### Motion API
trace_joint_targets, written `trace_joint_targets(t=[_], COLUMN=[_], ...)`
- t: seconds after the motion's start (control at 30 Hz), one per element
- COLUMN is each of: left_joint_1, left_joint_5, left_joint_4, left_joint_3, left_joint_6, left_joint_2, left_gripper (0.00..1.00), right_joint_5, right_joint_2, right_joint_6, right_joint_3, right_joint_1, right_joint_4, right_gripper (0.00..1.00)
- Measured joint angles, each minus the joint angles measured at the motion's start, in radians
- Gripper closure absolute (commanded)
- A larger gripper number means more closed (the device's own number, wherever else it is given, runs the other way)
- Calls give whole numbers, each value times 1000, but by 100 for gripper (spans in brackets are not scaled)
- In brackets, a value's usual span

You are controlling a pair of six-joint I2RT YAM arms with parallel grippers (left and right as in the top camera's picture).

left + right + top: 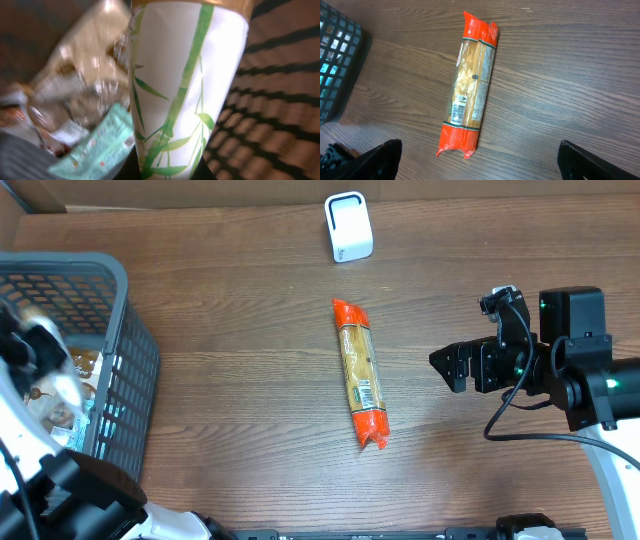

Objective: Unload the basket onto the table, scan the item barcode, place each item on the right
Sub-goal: 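Reach the left gripper into the basket and grasp the white-green tube, then place the white-green tube on the table beside the spaghetti pack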

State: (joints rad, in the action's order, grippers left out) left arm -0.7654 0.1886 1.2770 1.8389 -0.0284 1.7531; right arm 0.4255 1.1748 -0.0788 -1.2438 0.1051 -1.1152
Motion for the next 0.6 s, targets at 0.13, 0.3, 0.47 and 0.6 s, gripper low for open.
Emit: trace_joint_targets(t=[0.13,0.3,0.47,0.6], left_joint_1=[0,0,42,179], left_joint_5=[101,343,546,602], left_joint_4=[113,270,408,413], left_joint_3=[253,549,659,627], left_joint_6=[-45,-132,-180,-185], left_joint_2=[0,-2,-30,-40], left_gripper=[96,96,96,96], right_joint_5=[0,0,0,0], right_joint_2=[0,0,0,0], right_joint_6=[0,0,0,0], right_joint_3=[0,0,0,0], right_joint_1=[0,0,0,0], right_joint_4=[0,0,0,0], right_gripper=[0,0,0,0])
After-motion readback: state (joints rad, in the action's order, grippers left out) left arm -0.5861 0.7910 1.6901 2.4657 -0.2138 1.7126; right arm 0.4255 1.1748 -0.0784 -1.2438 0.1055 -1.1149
